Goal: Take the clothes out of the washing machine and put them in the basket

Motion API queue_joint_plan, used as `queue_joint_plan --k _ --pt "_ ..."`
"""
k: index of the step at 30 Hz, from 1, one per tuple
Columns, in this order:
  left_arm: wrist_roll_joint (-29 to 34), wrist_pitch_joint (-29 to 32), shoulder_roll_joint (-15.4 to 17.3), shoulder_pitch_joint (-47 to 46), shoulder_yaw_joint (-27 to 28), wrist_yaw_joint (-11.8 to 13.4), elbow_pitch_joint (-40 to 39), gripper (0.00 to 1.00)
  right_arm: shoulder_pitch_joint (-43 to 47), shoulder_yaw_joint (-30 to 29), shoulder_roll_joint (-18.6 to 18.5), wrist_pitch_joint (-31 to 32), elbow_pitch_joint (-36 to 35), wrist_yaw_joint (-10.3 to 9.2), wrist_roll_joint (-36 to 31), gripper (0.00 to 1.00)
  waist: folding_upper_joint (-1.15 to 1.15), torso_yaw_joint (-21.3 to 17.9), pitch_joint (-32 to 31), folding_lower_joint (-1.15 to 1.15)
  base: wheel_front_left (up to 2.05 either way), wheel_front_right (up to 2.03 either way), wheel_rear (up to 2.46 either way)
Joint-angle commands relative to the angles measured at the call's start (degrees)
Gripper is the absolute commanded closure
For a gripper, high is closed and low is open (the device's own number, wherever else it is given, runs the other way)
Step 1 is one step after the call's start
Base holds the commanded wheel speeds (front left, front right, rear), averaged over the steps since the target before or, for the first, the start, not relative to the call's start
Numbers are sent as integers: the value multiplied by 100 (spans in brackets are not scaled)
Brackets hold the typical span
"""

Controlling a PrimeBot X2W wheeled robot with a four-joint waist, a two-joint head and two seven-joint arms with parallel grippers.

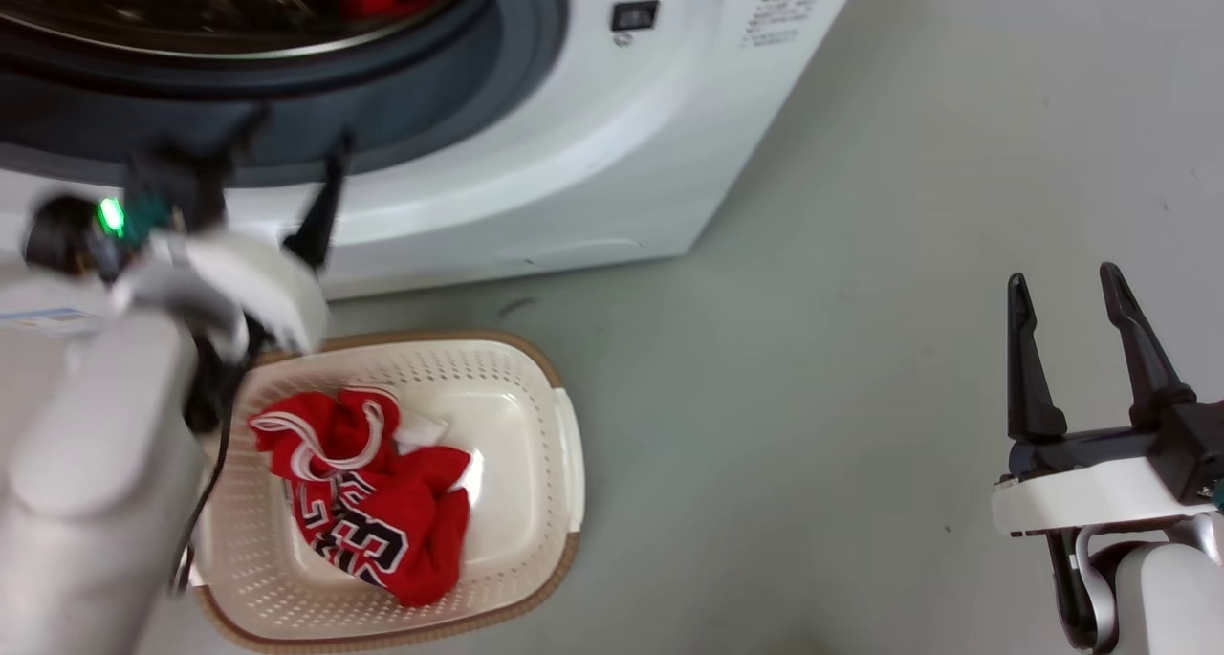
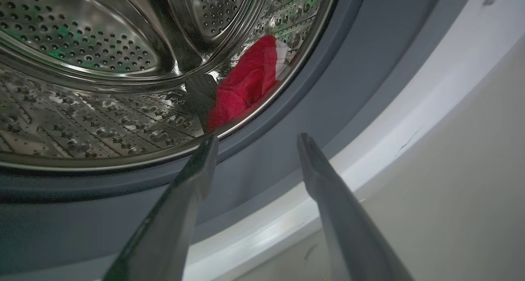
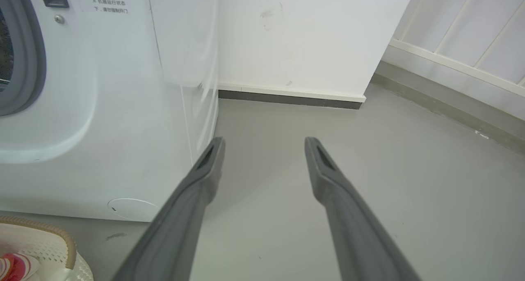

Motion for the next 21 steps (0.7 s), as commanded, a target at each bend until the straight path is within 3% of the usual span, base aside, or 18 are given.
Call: queue_joint_plan --k 1,5,9,16,21 --pt "-138 217 58 -355 -45 7 4 0 -77 5 4 -10 -34 -6 64 0 0 -238 294 0 0 0 0" --pt "-324 1276 483 -1742 -353 7 184 0 -166 136 5 -10 -75 -6 252 0 0 -565 799 0 0 0 0" --pt "-457 1854 624 -2569 -525 7 564 0 -224 317 6 -10 -110 -6 357 0 0 -808 1108 0 0 0 0" --pt "-1101 3665 908 -4084 -582 6 1593 0 -294 692 7 -10 -185 -7 701 0 0 -1481 1650 0 0 0 0" --pt "-1297 4461 952 -4813 -464 69 2174 0 -124 876 7 -11 -266 -6 895 0 0 -1813 1853 0 0 0 0"
